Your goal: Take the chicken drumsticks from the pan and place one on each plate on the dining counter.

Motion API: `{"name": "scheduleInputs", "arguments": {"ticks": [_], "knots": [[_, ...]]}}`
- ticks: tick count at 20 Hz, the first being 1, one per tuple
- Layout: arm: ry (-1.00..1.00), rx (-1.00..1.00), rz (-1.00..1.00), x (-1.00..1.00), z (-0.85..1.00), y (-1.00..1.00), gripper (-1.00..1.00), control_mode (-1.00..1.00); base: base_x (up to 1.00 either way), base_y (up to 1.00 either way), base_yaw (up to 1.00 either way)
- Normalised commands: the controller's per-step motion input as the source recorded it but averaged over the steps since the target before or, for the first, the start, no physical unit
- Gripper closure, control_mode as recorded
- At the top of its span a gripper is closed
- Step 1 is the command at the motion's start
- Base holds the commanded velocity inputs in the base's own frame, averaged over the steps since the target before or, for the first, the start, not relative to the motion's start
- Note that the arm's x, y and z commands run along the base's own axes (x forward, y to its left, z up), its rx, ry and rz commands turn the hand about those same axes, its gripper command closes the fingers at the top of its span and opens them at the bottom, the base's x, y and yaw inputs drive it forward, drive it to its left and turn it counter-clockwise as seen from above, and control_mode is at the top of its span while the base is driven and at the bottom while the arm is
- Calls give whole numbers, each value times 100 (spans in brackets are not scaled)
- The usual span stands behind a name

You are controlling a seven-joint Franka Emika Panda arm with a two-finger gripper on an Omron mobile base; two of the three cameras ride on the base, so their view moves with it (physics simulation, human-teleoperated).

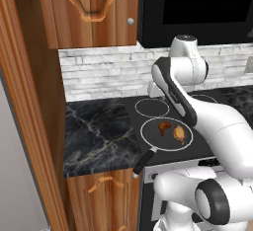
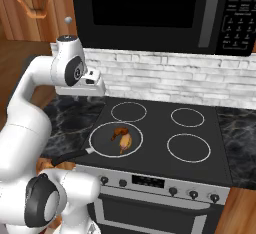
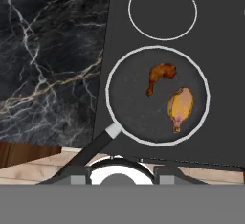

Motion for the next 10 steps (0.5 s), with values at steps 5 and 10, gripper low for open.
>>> {"name": "scheduleInputs", "arguments": {"ticks": [5, 10], "knots": [[0, 0, -3, -2, -7, -10, -100, -100, 0, 0, 0], [0, 0, -2, -24, -34, -37, -100, -100, 0, 0, 0]]}}
